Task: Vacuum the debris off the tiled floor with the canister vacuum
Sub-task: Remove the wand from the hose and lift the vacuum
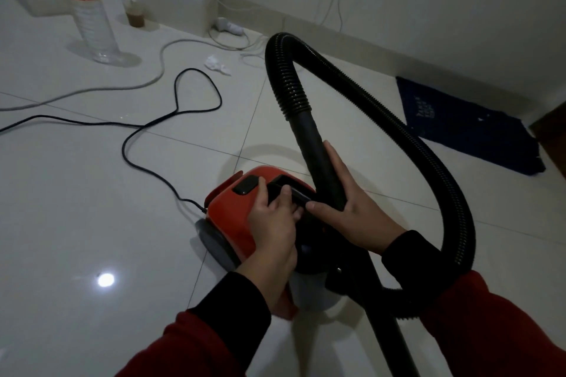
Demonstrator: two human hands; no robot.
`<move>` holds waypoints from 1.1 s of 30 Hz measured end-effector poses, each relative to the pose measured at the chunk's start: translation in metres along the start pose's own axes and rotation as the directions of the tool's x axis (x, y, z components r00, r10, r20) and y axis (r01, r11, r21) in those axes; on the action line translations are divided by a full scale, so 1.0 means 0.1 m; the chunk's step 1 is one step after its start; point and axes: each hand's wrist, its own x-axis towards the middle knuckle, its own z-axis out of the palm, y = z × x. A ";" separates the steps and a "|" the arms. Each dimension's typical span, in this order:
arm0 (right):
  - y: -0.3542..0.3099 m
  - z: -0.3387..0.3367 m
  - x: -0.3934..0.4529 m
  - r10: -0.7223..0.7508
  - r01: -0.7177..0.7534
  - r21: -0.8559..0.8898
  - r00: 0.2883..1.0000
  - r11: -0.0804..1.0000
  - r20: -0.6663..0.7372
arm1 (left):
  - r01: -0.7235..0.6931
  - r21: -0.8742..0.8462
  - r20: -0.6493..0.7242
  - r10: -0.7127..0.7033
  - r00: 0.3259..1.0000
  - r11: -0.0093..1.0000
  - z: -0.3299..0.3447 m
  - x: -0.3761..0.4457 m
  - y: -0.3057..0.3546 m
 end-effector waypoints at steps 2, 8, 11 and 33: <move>-0.02 -0.12 -0.02 0.032 -0.032 0.015 0.999 0.999 0.026 | 0.025 0.013 -0.055 -0.024 0.998 1.000 0.14 -0.05 0.02; -0.52 -0.97 -0.05 0.123 -0.129 0.052 0.986 0.990 0.113 | 0.111 0.017 -0.198 -0.105 0.975 0.994 1.00 -0.44 0.28; -0.92 -1.62 -0.02 0.140 -0.148 0.048 0.980 0.988 0.141 | 0.138 -0.012 -0.217 -0.137 0.966 0.990 1.66 -0.67 0.52; -1.56 -5.49 3.16 0.064 -0.040 -0.063 0.891 0.997 0.449 | -0.019 -0.285 -0.315 -0.074 0.946 0.958 5.90 1.19 1.60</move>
